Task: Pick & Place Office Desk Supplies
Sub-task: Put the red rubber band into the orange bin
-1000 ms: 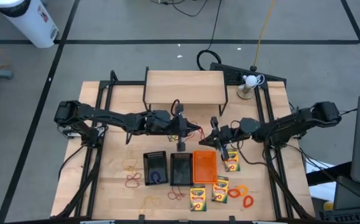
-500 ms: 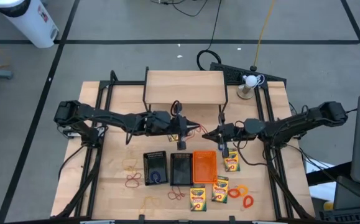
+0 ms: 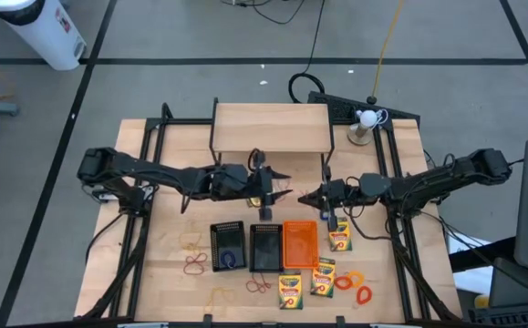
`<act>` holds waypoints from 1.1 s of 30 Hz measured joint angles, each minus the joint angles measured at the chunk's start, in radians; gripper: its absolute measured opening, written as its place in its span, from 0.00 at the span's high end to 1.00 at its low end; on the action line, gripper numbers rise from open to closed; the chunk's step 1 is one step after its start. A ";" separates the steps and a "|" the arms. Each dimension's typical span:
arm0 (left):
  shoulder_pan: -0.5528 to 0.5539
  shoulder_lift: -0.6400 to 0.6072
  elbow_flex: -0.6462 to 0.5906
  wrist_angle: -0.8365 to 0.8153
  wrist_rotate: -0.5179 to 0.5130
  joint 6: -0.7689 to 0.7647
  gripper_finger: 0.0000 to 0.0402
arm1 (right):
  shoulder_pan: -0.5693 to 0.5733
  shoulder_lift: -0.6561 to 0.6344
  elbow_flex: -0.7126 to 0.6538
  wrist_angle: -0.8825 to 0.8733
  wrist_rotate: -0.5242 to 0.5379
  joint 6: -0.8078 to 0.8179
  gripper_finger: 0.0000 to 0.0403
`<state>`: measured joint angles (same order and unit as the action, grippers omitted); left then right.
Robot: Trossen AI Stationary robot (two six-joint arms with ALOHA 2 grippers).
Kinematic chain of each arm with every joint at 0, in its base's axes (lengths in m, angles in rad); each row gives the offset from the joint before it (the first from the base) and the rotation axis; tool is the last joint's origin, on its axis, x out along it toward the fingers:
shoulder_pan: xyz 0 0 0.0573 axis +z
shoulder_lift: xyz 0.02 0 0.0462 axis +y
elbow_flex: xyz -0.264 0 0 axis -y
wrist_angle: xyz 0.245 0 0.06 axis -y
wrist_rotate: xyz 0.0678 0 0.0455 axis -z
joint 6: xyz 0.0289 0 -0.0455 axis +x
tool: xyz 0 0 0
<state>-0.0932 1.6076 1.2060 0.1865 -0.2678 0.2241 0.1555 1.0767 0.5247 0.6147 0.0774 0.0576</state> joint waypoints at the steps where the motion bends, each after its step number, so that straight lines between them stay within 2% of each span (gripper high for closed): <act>1: -0.002 -0.010 0.000 -0.014 -0.019 0.000 0.56 | 0.005 0.000 0.000 -0.004 0.000 0.006 1.00; 6: -0.014 -0.047 0.000 -0.057 -0.108 -0.008 0.49 | 0.051 0.000 0.000 -0.015 -0.001 0.024 1.00; 10: -0.025 -0.066 0.000 -0.091 -0.141 -0.017 0.47 | 0.088 0.000 0.000 0.012 -0.003 0.039 1.00; 13: -0.031 -0.067 0.000 -0.097 -0.145 -0.017 0.47 | 0.114 0.000 0.000 0.025 -0.010 0.044 1.00; 17: -0.034 -0.067 0.000 -0.097 -0.145 -0.019 0.47 | 0.132 0.000 0.000 0.028 -0.082 0.088 1.00; 26: -0.034 -0.067 0.000 -0.094 -0.147 -0.043 0.47 | 0.156 0.000 0.000 0.039 -0.084 0.109 1.00; 33: -0.034 -0.066 0.000 -0.093 -0.147 -0.040 0.47 | 0.154 0.020 0.000 0.020 -0.214 0.174 1.00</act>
<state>-0.1272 1.5414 1.2060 0.0937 -0.4145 0.1845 0.3099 1.0971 0.5243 0.6350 -0.1362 0.2311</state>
